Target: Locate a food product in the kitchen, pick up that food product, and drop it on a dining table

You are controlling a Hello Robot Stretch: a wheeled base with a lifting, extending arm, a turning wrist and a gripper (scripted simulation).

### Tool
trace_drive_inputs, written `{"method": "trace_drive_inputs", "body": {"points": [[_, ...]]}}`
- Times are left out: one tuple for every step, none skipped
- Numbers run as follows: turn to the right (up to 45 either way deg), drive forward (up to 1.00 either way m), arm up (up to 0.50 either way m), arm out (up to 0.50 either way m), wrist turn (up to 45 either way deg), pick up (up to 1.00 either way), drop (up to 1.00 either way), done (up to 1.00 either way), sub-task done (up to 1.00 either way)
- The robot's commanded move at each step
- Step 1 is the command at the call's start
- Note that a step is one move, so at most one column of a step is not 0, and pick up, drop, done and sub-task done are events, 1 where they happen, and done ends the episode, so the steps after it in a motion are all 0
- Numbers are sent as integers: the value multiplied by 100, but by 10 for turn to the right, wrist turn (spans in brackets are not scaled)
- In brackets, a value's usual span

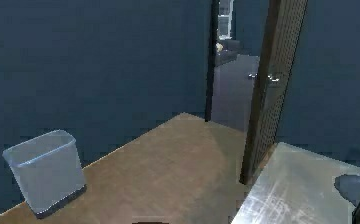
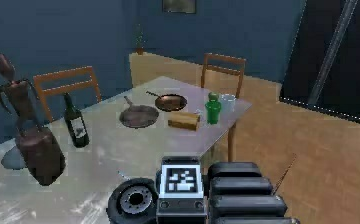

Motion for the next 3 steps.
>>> {"method": "trace_drive_inputs", "body": {"points": [[450, 0, 0, 0, 0, 0, 0, 0, 0], [450, 0, 0, 0, 0, 0, 0, 0, 0], [210, 0, 0, 0, 0, 0, 0, 0, 0]]}}
